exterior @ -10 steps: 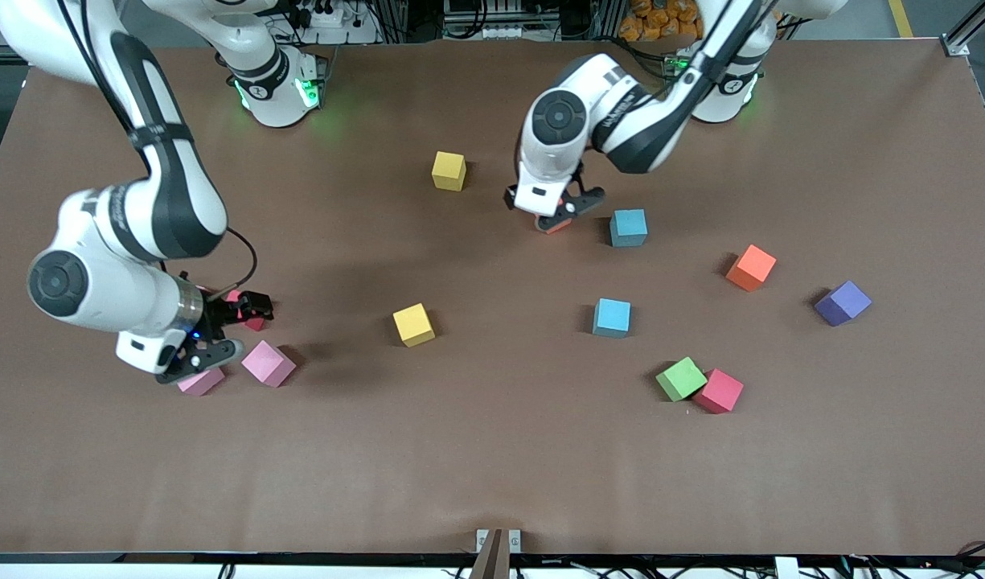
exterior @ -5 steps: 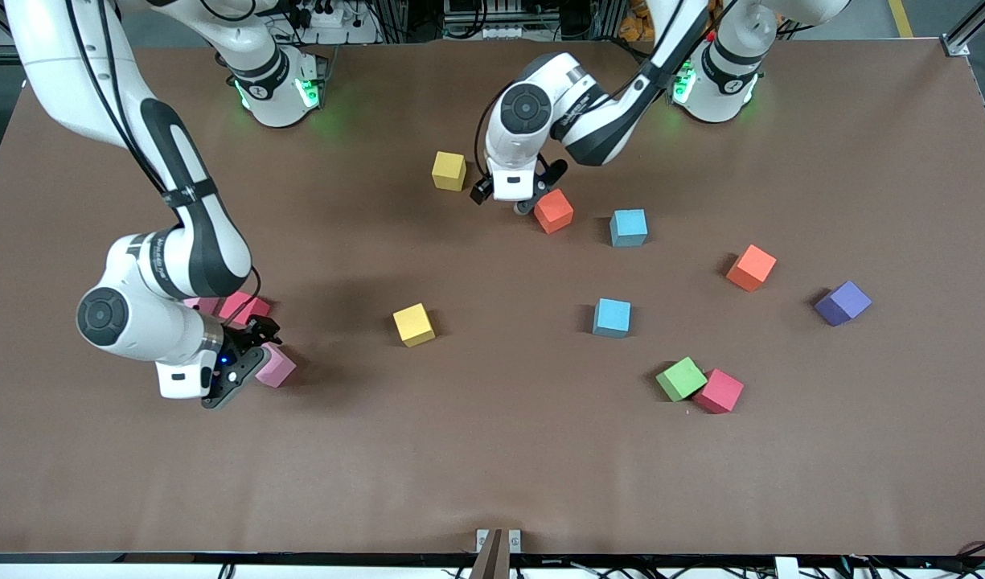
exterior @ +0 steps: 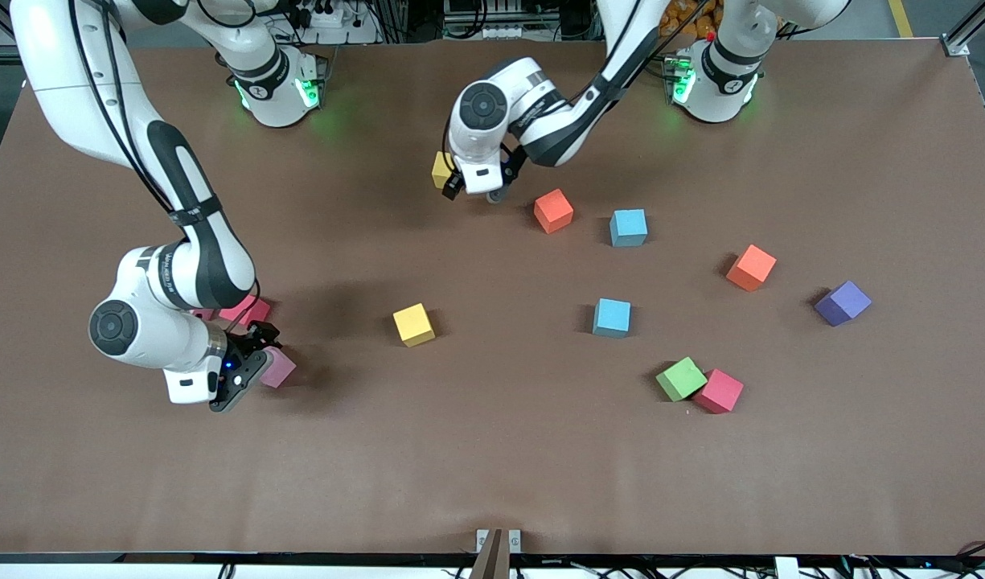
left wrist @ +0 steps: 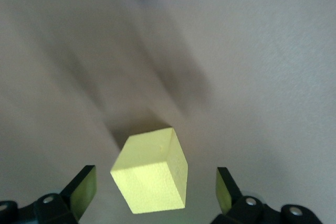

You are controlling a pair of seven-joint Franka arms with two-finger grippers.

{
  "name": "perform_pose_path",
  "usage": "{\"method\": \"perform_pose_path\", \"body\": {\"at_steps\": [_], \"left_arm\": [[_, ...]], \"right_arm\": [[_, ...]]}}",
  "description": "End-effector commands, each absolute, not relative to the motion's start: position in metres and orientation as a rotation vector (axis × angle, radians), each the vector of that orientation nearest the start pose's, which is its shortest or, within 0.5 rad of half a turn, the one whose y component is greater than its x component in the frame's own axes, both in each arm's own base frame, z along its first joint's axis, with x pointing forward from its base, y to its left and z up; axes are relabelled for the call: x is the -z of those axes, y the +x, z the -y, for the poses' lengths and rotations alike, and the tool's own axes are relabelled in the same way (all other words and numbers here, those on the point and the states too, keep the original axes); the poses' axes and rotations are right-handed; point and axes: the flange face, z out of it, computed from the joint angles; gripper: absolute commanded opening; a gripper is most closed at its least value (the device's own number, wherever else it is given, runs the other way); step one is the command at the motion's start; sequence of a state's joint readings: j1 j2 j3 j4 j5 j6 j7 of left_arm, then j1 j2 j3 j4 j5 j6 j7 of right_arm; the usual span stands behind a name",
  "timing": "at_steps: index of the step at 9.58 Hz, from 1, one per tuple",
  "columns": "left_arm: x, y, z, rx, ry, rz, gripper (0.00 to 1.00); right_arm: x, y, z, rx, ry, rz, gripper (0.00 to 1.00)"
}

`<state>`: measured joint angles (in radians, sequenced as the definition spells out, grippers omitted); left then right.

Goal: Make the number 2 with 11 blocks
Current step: 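Grasp the yellow block with the left gripper while the right grasps pink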

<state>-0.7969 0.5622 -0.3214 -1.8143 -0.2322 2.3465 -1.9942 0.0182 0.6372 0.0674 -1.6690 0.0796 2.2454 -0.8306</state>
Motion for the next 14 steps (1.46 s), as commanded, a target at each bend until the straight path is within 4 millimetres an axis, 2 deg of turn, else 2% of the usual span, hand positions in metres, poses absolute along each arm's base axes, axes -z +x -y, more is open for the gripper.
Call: {"method": "perform_pose_path", "body": {"at_steps": [1, 2, 5, 10, 12, 14], "left_arm": [[-0.231, 0.295, 0.595, -0.542, -2.523, 1.762, 1.0], [-0.225, 0.289, 0.598, -0.539, -2.48, 1.802, 1.0], [-0.224, 0.275, 0.603, -0.54, -2.45, 1.82, 1.0], [-0.211, 0.262, 0.608, -0.535, -2.46, 1.8, 1.0], [-0.204, 0.252, 0.613, -0.538, -2.472, 1.792, 1.0], [-0.193, 0.25, 0.612, -0.54, -2.479, 1.809, 1.0]], "right_arm": [[-0.221, 0.674, -0.049, -0.023, -2.738, 1.235, 1.0], [-0.216, 0.674, -0.049, -0.013, -2.742, 1.234, 1.0], [-0.195, 0.666, -0.049, -0.002, -2.751, 1.228, 1.0], [-0.193, 0.667, -0.054, -0.003, -2.749, 1.233, 1.0], [-0.194, 0.668, -0.054, -0.005, -2.747, 1.236, 0.84], [-0.195, 0.668, -0.054, -0.003, -2.747, 1.236, 0.72]]}}
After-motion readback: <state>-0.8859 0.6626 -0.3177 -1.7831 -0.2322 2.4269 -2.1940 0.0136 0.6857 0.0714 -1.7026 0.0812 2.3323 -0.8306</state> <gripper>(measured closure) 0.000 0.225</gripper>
